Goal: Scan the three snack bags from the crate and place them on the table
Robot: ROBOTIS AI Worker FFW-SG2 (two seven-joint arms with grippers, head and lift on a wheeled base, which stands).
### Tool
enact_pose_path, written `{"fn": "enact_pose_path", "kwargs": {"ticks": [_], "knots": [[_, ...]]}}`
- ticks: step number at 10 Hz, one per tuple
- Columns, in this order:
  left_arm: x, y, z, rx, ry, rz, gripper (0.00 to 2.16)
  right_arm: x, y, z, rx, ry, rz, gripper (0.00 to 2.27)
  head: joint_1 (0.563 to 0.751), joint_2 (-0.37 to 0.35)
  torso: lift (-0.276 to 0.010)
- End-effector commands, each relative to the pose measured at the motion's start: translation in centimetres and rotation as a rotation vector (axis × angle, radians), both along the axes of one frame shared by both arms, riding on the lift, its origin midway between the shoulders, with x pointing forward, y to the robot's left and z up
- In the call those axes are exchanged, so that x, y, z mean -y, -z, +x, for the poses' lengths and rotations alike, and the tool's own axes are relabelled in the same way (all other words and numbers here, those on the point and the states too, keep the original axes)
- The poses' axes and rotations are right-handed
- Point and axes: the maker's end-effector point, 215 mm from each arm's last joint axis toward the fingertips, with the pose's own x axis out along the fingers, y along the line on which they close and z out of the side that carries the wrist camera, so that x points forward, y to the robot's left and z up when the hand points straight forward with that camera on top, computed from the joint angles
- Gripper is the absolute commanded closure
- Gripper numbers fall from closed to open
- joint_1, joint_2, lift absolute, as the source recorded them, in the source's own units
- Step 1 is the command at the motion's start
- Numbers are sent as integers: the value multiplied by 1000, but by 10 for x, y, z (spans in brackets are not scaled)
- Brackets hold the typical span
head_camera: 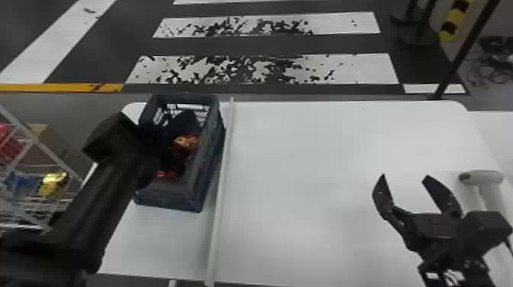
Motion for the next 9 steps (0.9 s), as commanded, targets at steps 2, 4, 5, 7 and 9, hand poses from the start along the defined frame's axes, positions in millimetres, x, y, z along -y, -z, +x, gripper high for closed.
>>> {"fn": "enact_pose_path", "kwargs": {"ticks": [2, 4, 5, 7, 9], "knots": [[-2, -9, -3, 13, -29, -61, 2135, 0, 3, -1, -5, 2, 1, 49, 695, 91, -62], [-8, -36, 4, 48, -100, -155, 2135, 0, 3, -1, -6, 2, 2, 53, 695, 95, -62], [-15, -48, 7, 60, -151, -189, 2135, 0, 3, -1, -6, 2, 2, 53, 695, 91, -62], [-20, -63, 8, 84, -178, -226, 2135, 1, 4, -2, -7, 3, 5, 56, 695, 104, -62], [-30, -74, 10, 107, -187, -224, 2135, 1, 4, -2, -8, 5, 8, 56, 695, 112, -62]]}}
